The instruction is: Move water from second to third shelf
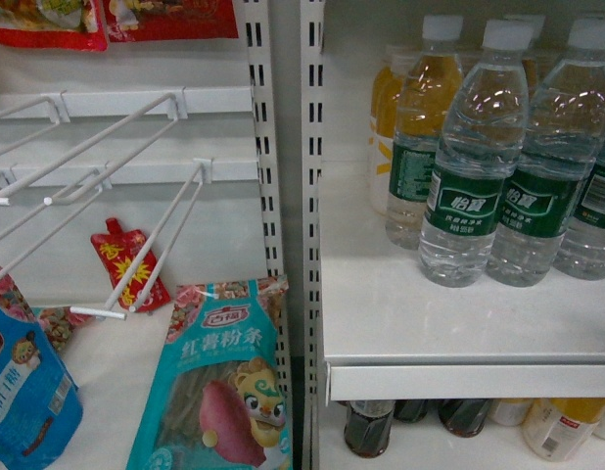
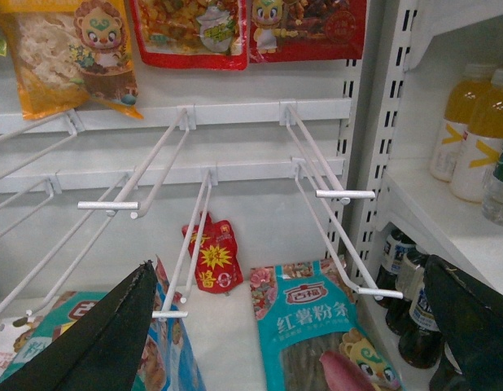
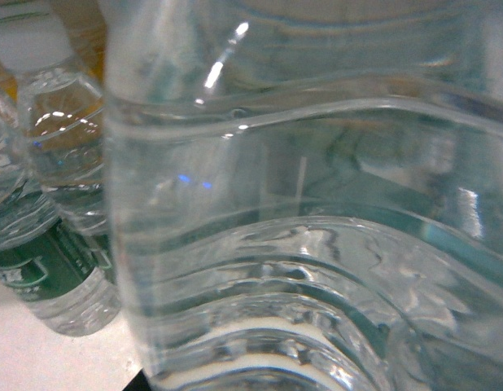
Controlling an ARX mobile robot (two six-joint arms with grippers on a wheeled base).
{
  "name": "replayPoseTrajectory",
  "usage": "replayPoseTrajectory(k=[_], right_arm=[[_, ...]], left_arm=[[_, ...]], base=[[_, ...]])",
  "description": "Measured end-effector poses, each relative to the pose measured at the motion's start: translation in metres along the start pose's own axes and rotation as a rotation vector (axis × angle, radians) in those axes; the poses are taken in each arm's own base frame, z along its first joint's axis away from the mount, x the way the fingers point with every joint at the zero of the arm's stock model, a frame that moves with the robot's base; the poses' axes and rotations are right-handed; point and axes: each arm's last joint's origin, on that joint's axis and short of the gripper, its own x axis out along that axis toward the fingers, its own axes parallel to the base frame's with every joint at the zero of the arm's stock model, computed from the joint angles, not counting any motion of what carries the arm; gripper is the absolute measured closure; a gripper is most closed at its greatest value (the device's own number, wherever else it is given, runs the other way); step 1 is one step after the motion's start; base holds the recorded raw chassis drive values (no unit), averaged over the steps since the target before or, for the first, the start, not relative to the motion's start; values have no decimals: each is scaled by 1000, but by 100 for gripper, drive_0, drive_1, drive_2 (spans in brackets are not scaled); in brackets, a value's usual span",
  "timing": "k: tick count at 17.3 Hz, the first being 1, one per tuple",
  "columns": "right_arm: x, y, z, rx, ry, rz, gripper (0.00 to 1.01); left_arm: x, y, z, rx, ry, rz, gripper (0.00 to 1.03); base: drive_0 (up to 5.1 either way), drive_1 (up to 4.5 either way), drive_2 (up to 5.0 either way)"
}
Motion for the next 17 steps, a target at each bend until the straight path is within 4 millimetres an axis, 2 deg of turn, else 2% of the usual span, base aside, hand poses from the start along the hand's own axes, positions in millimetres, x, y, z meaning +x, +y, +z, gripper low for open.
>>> replayPoseTrajectory(k=[3, 6, 10, 15, 17], right_arm=[[-19, 0, 2, -11, -14, 32, 61], [-21, -3, -20, -55, 85, 48, 61], [2, -5, -25, -55, 100, 35, 61], [50, 2, -7, -57, 61, 31, 61], [68, 5, -8, -60, 83, 28, 61]], left_arm=[[0, 0, 0, 0, 0, 0, 5], [0, 0, 0, 0, 0, 0, 5], [0, 0, 0, 0, 0, 0, 5], [0, 0, 0, 0, 0, 0, 5], [0, 0, 0, 0, 0, 0, 5]], base=[[0, 0, 0], [0, 0, 0], [0, 0, 0], [0, 0, 0], [0, 0, 0]])
